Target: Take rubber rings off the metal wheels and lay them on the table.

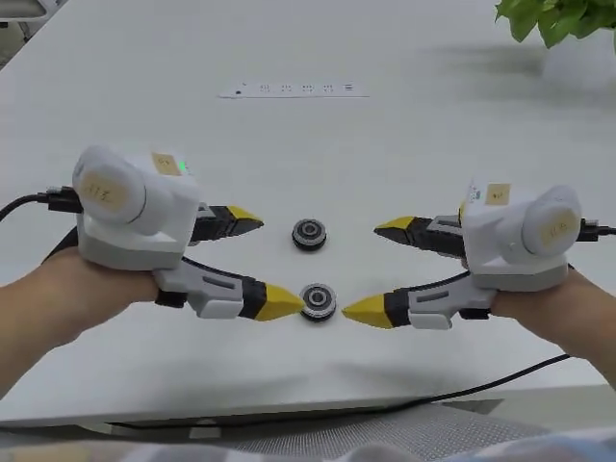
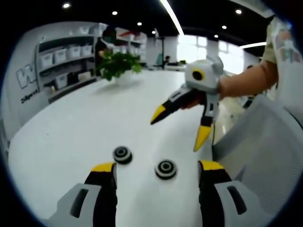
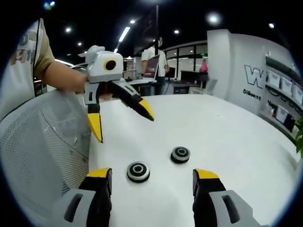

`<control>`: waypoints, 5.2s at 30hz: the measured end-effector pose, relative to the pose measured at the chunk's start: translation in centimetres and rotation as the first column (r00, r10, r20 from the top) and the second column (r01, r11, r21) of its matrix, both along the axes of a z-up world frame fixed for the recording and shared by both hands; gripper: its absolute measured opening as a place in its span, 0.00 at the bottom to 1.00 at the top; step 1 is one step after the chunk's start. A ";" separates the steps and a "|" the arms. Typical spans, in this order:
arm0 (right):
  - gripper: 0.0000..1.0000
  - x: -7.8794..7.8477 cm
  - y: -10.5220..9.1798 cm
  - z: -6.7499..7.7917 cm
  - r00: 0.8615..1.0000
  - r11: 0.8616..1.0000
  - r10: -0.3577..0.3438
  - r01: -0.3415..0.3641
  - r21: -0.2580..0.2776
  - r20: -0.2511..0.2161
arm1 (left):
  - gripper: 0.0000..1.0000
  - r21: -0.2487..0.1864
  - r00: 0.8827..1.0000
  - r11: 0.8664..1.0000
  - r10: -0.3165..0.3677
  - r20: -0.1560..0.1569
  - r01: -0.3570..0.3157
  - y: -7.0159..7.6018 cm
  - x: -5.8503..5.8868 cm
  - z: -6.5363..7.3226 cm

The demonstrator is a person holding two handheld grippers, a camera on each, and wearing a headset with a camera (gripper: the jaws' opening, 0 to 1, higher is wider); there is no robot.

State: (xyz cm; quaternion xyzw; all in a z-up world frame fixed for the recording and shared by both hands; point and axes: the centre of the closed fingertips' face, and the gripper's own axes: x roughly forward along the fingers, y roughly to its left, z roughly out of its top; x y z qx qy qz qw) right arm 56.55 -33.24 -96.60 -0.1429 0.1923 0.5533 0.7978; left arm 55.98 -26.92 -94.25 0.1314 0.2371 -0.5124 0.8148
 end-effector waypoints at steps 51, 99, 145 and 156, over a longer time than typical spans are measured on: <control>0.51 -0.7 1.3 -3.3 0.997 0.999 0.044 -0.045 -0.017 -0.058 | 0.33 0.020 0.993 0.997 -0.069 -0.096 0.071 -3.0 -0.8 -4.6; 0.43 -1.3 2.2 -4.3 0.994 0.998 0.056 -0.057 -0.005 -0.093 | 0.14 0.100 0.993 0.989 -0.114 0.026 0.111 -3.5 -0.4 -5.9; 0.25 -1.5 3.4 -4.9 0.995 1.000 0.007 -0.004 0.026 -0.098 | 0.13 0.088 0.996 0.993 -0.086 0.035 0.083 -3.5 -0.4 -6.0; 0.21 -1.7 2.9 -4.9 0.995 1.000 0.005 -0.004 0.014 -0.096 | 0.13 0.087 0.996 0.993 -0.084 0.036 0.080 -3.6 -0.4 -6.0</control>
